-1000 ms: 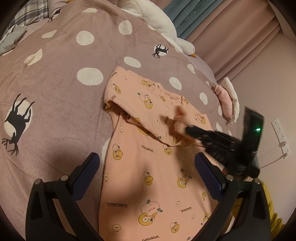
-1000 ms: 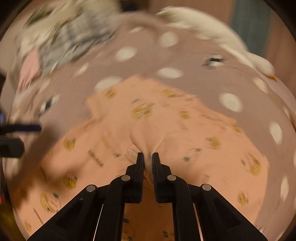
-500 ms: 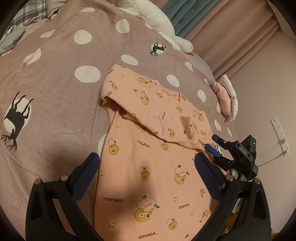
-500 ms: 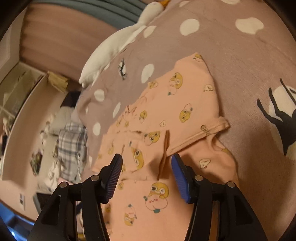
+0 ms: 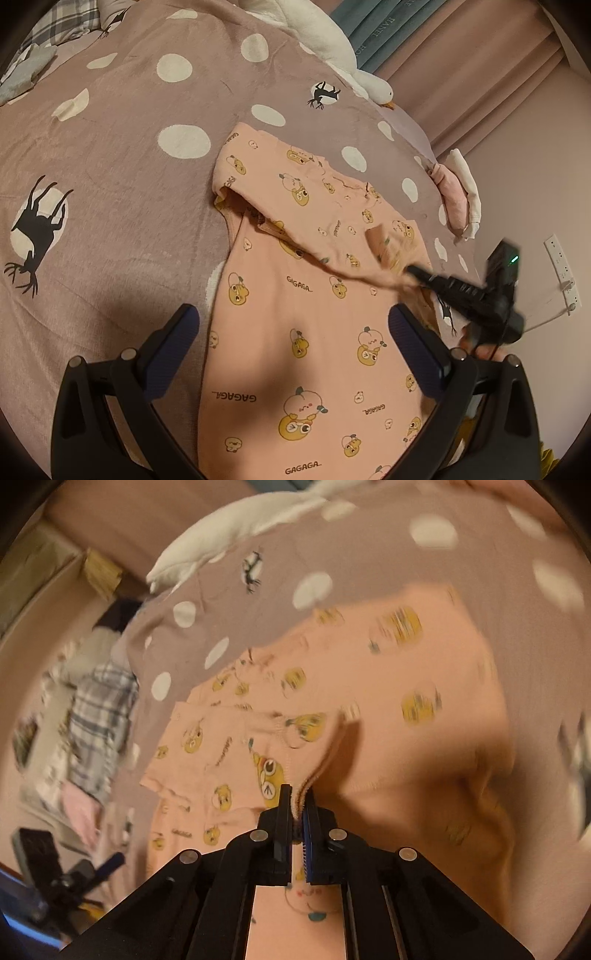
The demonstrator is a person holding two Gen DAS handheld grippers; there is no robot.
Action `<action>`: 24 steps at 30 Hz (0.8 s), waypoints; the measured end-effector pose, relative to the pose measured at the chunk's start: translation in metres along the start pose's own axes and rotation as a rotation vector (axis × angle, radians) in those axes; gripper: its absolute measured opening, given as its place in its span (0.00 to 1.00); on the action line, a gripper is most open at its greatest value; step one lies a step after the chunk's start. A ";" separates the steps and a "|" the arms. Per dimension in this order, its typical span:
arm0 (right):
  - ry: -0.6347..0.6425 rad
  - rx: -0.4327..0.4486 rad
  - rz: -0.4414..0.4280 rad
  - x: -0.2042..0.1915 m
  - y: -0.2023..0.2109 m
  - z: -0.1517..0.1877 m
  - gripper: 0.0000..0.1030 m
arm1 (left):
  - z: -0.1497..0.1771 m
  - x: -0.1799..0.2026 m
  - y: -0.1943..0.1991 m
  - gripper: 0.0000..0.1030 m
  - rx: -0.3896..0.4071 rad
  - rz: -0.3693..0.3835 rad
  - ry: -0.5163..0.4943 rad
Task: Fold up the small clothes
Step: 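Fold the side edge inward over the sleeves with the right gripper, release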
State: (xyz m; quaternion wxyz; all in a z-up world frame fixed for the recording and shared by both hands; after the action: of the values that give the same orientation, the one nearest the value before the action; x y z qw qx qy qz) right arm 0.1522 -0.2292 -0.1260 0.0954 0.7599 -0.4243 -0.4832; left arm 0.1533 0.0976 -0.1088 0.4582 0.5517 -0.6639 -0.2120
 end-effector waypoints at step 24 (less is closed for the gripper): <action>-0.005 0.159 0.237 0.053 0.053 -0.028 0.16 | -0.033 0.019 -0.016 0.99 0.022 -0.013 -0.064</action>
State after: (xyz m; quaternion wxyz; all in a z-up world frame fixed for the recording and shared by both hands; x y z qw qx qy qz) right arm 0.1550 -0.3085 -0.1162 0.0904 0.7084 -0.5481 -0.4355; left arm 0.1903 0.0830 -0.0982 0.4291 0.5541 -0.6768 -0.2253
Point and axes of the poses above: each gripper's, at about its wrist camera, not at the fingertips, and y roughly against the way its jaws point, x to its right, z to its underside, the point moved 2 cm from there along -y, roughly the way its jaws point, and after that the axes turned 12 degrees about -z, right-handed, at the moved point
